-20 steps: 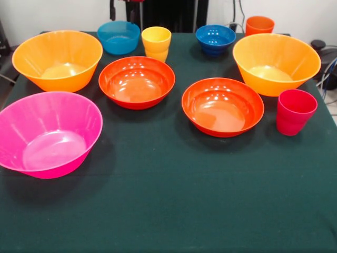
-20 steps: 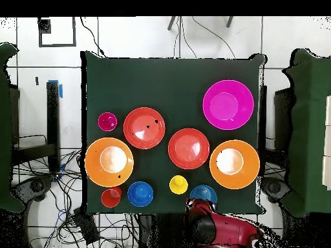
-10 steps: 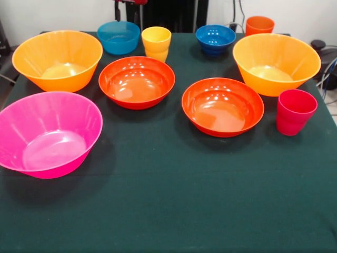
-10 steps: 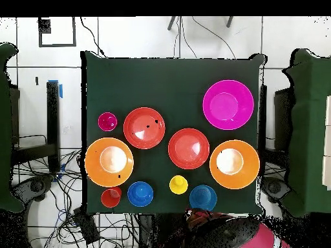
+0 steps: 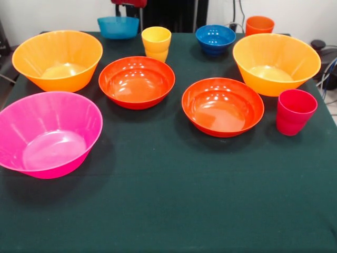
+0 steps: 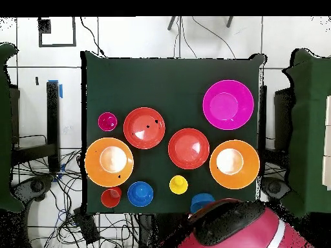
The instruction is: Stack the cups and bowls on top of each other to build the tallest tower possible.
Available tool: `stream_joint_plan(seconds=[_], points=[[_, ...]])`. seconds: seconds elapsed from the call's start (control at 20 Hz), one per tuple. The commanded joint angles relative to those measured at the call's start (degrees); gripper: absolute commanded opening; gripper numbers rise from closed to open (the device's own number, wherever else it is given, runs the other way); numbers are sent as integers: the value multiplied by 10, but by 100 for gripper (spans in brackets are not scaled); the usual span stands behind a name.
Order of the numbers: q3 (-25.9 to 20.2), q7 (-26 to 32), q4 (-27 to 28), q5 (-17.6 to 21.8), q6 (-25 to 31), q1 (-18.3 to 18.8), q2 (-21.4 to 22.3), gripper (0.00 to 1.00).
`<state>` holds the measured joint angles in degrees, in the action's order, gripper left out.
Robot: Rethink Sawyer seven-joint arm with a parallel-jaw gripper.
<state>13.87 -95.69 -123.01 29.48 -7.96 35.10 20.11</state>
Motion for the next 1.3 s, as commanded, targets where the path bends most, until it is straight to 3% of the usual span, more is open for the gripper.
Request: stream_joint_plan(seconds=[0.05,0.45,0.65,1.0,1.3], points=[[-47,-56,91,22,-46,-1,-49,100],[-57,-60,92,18,-35,-7,-39,100],[-71,-57,72,15,-7,-8,6,100],[-104,-23,47,8,93,-4,112,100],[-137,-3,35,3,157,10,169,100]])
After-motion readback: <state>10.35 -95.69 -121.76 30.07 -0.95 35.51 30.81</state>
